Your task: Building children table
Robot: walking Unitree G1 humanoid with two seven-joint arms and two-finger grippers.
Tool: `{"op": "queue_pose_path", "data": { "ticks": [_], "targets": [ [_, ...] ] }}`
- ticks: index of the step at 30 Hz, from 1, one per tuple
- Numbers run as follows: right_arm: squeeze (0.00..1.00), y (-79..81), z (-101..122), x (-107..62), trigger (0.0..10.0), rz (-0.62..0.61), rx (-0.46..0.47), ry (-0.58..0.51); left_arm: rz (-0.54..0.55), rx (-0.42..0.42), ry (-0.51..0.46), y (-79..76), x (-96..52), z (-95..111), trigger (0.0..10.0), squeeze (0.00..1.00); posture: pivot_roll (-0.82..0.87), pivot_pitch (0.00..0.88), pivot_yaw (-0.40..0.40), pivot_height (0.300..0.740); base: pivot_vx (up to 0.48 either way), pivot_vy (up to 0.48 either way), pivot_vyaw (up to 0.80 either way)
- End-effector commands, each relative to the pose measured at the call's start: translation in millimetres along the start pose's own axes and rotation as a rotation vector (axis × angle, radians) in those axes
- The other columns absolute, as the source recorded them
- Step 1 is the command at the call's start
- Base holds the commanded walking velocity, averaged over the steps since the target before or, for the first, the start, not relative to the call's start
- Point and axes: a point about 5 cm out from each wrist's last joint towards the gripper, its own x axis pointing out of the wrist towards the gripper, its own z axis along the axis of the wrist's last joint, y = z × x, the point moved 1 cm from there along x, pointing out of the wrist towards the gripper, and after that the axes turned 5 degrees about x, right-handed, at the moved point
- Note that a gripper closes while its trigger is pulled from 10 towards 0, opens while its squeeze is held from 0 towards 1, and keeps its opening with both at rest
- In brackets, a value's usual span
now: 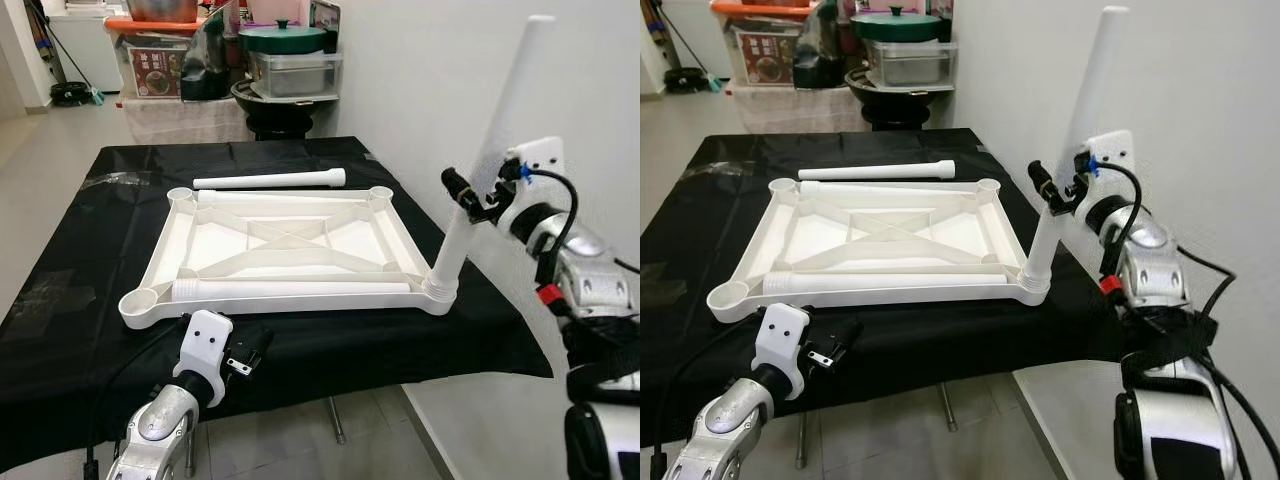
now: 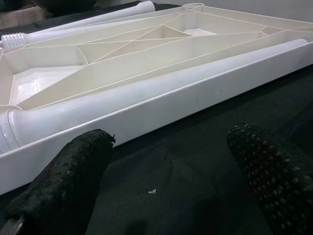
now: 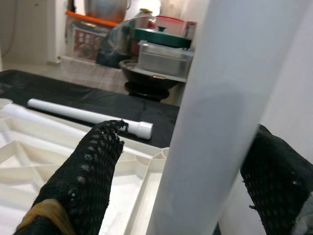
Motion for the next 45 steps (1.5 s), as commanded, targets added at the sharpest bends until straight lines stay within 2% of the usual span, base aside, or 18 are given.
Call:
{"op": "queue_pose_path", "data": {
  "ticks": [1,2,3,4,5,9,10,28,30,33,34,37,38,39,40,41,43,45],
  "targets": [
    [0.00,-0.9,-3.7,-0.2,10.0,0.019,-0.007,0.021,-0.004,0.003,0.011,0.3,-0.5,-3.7,10.0,0.00,0.04,0.000,-0.047,0.740,0.000,0.000,0.00],
    [0.00,-2.8,-6.3,0.5,10.0,0.027,0.004,0.041,-0.004,0.004,0.011,0.6,-0.3,-3.6,10.0,0.00,0.04,0.000,-0.051,0.740,0.000,0.000,0.00],
    [0.00,-3.3,-9.5,1.1,7.5,0.049,0.018,0.064,-0.003,0.005,0.011,0.9,-0.3,-3.3,10.0,0.00,0.05,0.000,-0.054,0.740,0.000,0.000,0.00],
    [0.00,-3.3,-9.5,1.1,7.5,0.049,0.018,0.064,-0.003,0.005,0.011,0.9,-0.3,-3.3,10.0,0.00,0.05,0.000,-0.054,0.740,0.000,0.000,0.00],
    [0.00,-3.1,-12.5,1.9,5.5,0.065,0.030,0.081,-0.001,0.006,0.011,1.3,-0.9,-3.3,10.0,0.00,0.05,0.000,-0.054,0.740,0.000,0.000,0.00],
    [0.00,-2.6,-18.4,2.7,6.0,0.093,0.045,0.120,-0.001,0.007,0.014,1.5,-2.7,-3.7,10.0,0.00,0.05,0.000,-0.058,0.740,0.000,0.000,0.00],
    [0.00,-3.5,-20.4,3.6,0.0,0.095,0.043,0.133,-0.001,0.008,0.016,1.4,-3.6,-4.0,10.0,0.00,0.06,0.000,-0.060,0.740,0.000,0.000,0.00],
    [0.00,-18.9,-29.3,1.7,0.0,-0.019,0.061,0.194,-0.003,0.013,0.019,1.4,-2.9,-4.3,10.0,0.00,0.06,0.000,-0.057,0.740,0.000,0.000,0.00],
    [0.00,-21.7,-30.9,2.5,0.0,-0.102,0.066,0.194,-0.001,0.013,0.018,1.6,-2.8,-4.2,10.0,0.00,0.06,0.000,-0.060,0.740,0.000,0.000,0.00],
    [0.00,-34.9,-37.1,-0.8,0.0,-0.520,0.165,0.142,0.012,0.016,0.023,2.8,-3.2,-5.1,10.0,0.00,0.06,0.000,-0.062,0.740,0.000,0.000,0.00],
    [0.00,-34.9,-37.1,-0.8,0.0,-0.520,0.165,0.142,0.012,0.016,0.023,2.8,-3.2,-5.1,10.0,0.00,0.06,0.000,-0.062,0.740,0.000,0.000,0.00],
    [0.00,-17.5,-55.3,-2.2,0.0,-0.713,0.272,0.126,0.015,0.017,0.027,2.0,-2.9,-6.0,10.0,0.00,0.06,0.000,-0.055,0.740,0.000,0.000,0.00],
    [0.00,-17.5,-55.3,-2.2,0.0,-0.713,0.272,0.126,0.015,0.017,0.027,2.0,-2.9,-6.0,10.0,0.00,0.06,0.000,-0.055,0.740,0.000,0.000,0.00],
    [0.00,-4.0,-61.7,-0.3,0.0,-0.738,0.293,0.125,0.013,0.019,0.026,1.7,-2.7,-5.7,10.0,0.00,0.06,0.000,-0.054,0.740,0.000,0.000,0.00],
    [0.00,12.3,-68.2,3.4,0.0,-0.729,0.316,0.140,0.013,0.019,0.025,2.0,-2.2,-5.1,10.0,0.00,0.06,0.000,-0.054,0.740,0.000,0.000,0.00],
    [0.00,12.3,-68.2,3.4,0.0,-0.729,0.316,0.140,0.013,0.019,0.025,2.0,-2.2,-5.1,10.0,0.00,0.06,0.000,-0.054,0.740,0.000,0.000,0.00],
    [0.00,49.9,-76.6,12.6,0.0,-0.647,0.327,0.171,0.017,0.025,0.026,3.9,-1.3,-5.1,10.0,0.00,0.06,0.000,-0.058,0.740,0.000,0.000,0.00],
    [0.00,73.3,-77.8,19.1,0.0,-0.550,0.308,0.190,0.022,0.027,0.028,4.8,-1.0,-5.2,10.0,0.00,0.06,0.000,-0.061,0.740,0.000,0.000,0.00]
  ]
}}
